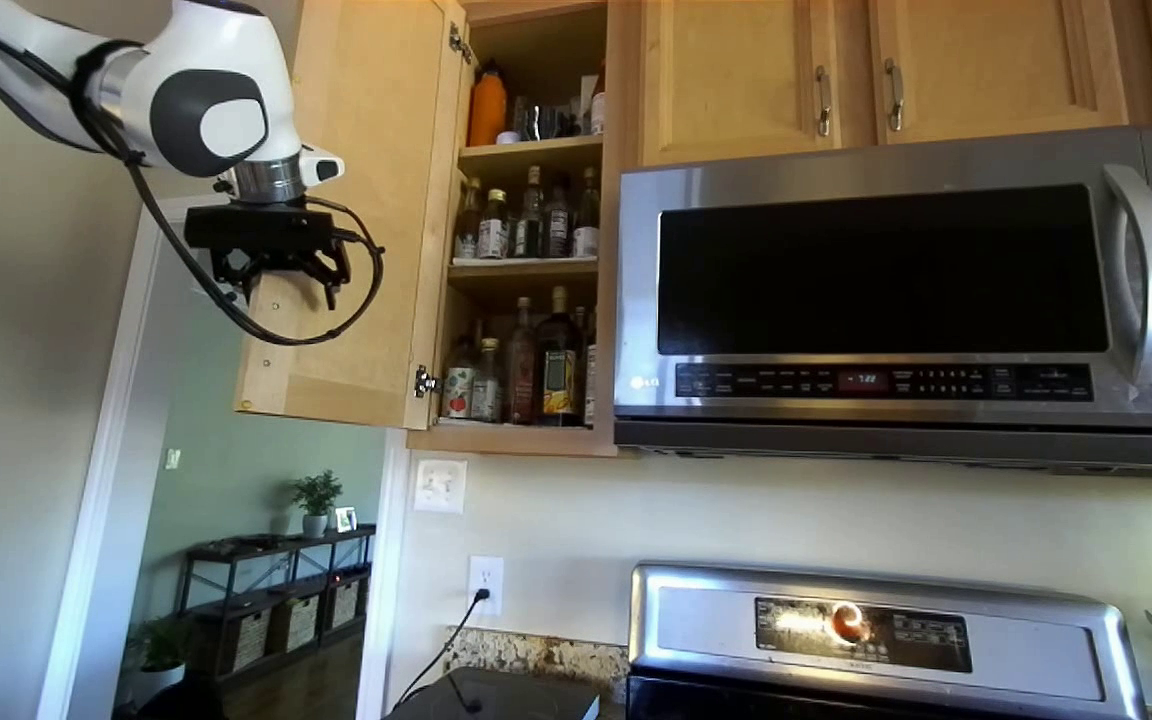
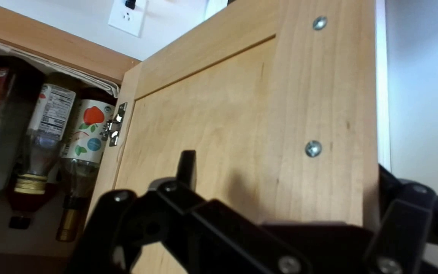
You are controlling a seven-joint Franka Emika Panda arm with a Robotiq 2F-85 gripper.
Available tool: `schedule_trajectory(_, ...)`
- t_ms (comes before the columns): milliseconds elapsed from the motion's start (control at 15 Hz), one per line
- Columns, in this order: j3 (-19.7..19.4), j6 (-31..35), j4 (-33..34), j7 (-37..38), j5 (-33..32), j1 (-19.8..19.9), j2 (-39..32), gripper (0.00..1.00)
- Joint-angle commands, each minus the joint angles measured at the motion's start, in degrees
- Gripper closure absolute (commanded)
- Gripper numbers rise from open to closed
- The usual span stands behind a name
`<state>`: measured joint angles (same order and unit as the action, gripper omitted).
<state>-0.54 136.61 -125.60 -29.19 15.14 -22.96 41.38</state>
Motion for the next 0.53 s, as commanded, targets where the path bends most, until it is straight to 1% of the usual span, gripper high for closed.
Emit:
schedule_trajectory(0,-2.31,3.47,-2.42,-0.86,-2.88,2.72,0.64,0.0)
schedule_trajectory(333,-5.31,3.85,-3.82,-1.29,-6.53,5.5,1.87,0.0)
schedule_trajectory(467,-6.93,4.82,-3.87,-0.98,-8.82,7.63,1.42,0.0)
